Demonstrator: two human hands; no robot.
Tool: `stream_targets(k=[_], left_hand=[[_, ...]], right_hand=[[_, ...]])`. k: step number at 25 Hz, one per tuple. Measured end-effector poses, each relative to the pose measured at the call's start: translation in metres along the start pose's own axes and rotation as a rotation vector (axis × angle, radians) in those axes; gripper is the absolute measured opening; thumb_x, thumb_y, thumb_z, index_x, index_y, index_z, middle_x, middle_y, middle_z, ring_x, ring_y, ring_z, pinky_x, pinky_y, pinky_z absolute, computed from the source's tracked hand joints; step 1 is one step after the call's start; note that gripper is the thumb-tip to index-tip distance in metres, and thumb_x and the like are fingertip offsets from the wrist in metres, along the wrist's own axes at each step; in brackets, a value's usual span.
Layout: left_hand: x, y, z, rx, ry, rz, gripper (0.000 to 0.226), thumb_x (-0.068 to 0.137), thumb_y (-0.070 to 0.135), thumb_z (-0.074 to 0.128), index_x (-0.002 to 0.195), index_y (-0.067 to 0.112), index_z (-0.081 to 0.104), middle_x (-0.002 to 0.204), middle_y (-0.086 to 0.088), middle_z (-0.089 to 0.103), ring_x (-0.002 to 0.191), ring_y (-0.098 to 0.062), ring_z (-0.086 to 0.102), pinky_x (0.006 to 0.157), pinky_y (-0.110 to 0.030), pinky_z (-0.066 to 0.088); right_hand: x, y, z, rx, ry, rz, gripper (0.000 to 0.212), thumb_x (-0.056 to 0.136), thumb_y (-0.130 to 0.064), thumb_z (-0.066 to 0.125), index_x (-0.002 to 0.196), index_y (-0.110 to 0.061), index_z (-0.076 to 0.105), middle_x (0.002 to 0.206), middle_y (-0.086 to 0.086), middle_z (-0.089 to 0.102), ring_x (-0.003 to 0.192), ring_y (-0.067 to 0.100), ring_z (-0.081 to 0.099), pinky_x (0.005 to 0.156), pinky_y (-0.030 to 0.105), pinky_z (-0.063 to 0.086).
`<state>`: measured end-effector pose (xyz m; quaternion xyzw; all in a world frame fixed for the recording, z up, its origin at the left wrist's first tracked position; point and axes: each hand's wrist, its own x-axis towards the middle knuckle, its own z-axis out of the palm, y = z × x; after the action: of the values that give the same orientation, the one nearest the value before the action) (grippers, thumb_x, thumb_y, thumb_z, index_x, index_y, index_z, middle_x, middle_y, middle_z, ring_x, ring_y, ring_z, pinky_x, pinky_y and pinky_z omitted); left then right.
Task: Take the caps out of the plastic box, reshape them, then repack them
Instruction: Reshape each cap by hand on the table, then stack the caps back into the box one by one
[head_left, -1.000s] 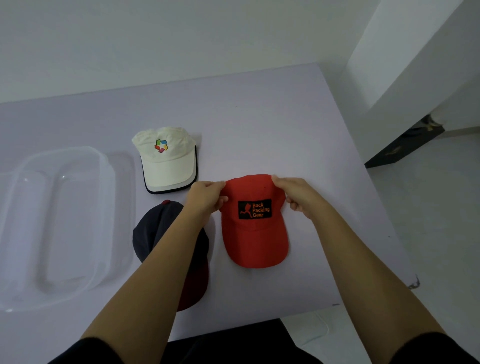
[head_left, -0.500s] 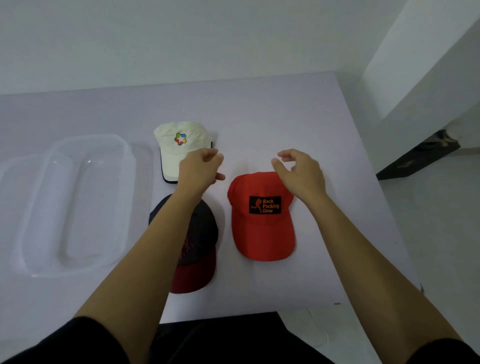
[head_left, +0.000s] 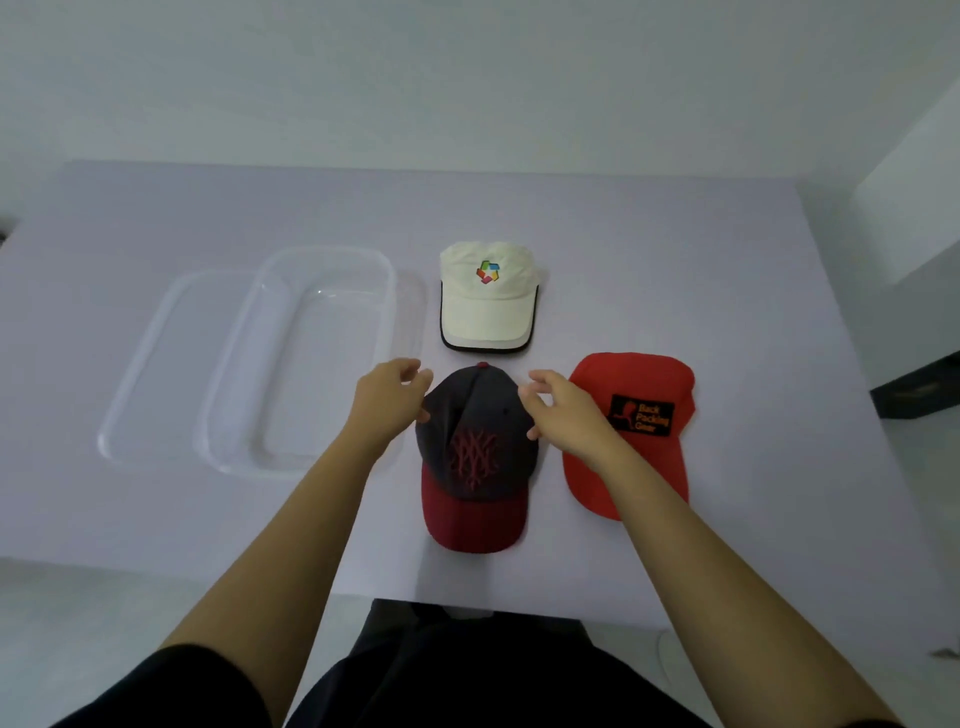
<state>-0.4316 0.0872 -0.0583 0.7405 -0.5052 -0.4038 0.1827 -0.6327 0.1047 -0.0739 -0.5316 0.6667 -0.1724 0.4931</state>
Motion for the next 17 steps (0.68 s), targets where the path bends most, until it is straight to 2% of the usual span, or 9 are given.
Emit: stream_targets(k=[2, 4, 6, 8, 10, 12, 14, 17], left_hand=[[0.007, -0.016, 0.002, -0.123, -0.134, -0.121, 0.027, 0.097, 0.031, 0.044, 0.113, 0.013, 0.057, 0.106, -0.007, 0.059, 0.058, -0.011, 0.061, 0.06, -0.025, 0.045], [0.014, -0.027, 0.007, -0.285, -0.253, -0.197, 0.027, 0.098, 0.03, 0.043, 0.105, 0.008, 0.058, 0.084, -0.007, 0.053, 0.049, -0.007, 0.054, 0.046, -0.019, 0.035], [0.017, -0.031, 0.013, -0.354, -0.287, -0.195, 0.027, 0.099, 0.027, 0.044, 0.105, 0.005, 0.058, 0.075, -0.005, 0.05, 0.041, -0.002, 0.051, 0.044, -0.018, 0.031], [0.02, -0.034, 0.016, -0.366, -0.274, -0.175, 0.025, 0.099, 0.025, 0.044, 0.102, 0.004, 0.056, 0.069, -0.006, 0.052, 0.038, -0.001, 0.051, 0.046, -0.02, 0.032], [0.022, -0.035, 0.018, -0.318, -0.224, -0.155, 0.025, 0.099, 0.027, 0.043, 0.097, 0.006, 0.056, 0.061, -0.005, 0.054, 0.039, -0.004, 0.05, 0.048, -0.022, 0.035], [0.024, -0.036, 0.018, -0.274, -0.175, -0.122, 0.026, 0.098, 0.03, 0.044, 0.095, 0.009, 0.057, 0.061, -0.004, 0.056, 0.044, -0.008, 0.051, 0.052, -0.025, 0.041], [0.022, -0.036, 0.016, -0.243, -0.165, -0.106, 0.026, 0.095, 0.037, 0.047, 0.097, 0.013, 0.057, 0.073, -0.001, 0.059, 0.054, -0.012, 0.058, 0.058, -0.027, 0.047], [0.017, -0.039, 0.016, -0.112, -0.215, -0.081, 0.042, 0.085, 0.055, 0.054, 0.107, 0.019, 0.054, 0.098, 0.003, 0.057, 0.088, -0.018, 0.06, 0.073, -0.03, 0.049]], right_hand=[[0.009, 0.003, 0.014, 0.149, -0.074, 0.19, 0.051, 0.097, -0.038, 0.04, 0.141, -0.012, 0.035, 0.133, 0.003, 0.049, 0.065, 0.008, 0.061, 0.054, 0.019, 0.045], [0.016, 0.009, 0.027, 0.313, -0.063, 0.291, 0.044, 0.098, -0.037, 0.041, 0.133, -0.011, 0.044, 0.117, 0.002, 0.055, 0.063, 0.007, 0.058, 0.047, 0.016, 0.043], [0.019, 0.015, 0.035, 0.399, 0.0, 0.313, 0.033, 0.098, -0.032, 0.044, 0.121, -0.011, 0.053, 0.095, 0.002, 0.058, 0.061, 0.007, 0.054, 0.049, 0.017, 0.044], [0.023, 0.018, 0.042, 0.457, 0.066, 0.314, 0.024, 0.097, -0.028, 0.047, 0.106, -0.009, 0.059, 0.077, 0.003, 0.052, 0.059, 0.009, 0.047, 0.054, 0.022, 0.042], [0.026, 0.02, 0.045, 0.455, 0.112, 0.32, 0.02, 0.096, -0.028, 0.048, 0.096, -0.012, 0.06, 0.08, 0.005, 0.052, 0.067, 0.015, 0.047, 0.062, 0.031, 0.048], [0.029, 0.021, 0.045, 0.328, 0.171, 0.294, 0.021, 0.095, -0.032, 0.049, 0.099, -0.014, 0.059, 0.089, 0.005, 0.056, 0.078, 0.018, 0.051, 0.078, 0.039, 0.051], [0.027, 0.025, 0.045, 0.204, 0.218, 0.237, 0.024, 0.093, -0.036, 0.049, 0.098, -0.015, 0.058, 0.093, 0.003, 0.059, 0.085, 0.019, 0.054, 0.081, 0.038, 0.047], [0.021, 0.029, 0.049, 0.249, 0.148, 0.234, 0.031, 0.093, -0.044, 0.045, 0.107, -0.016, 0.052, 0.102, 0.001, 0.057, 0.095, 0.018, 0.054, 0.083, 0.035, 0.044]])
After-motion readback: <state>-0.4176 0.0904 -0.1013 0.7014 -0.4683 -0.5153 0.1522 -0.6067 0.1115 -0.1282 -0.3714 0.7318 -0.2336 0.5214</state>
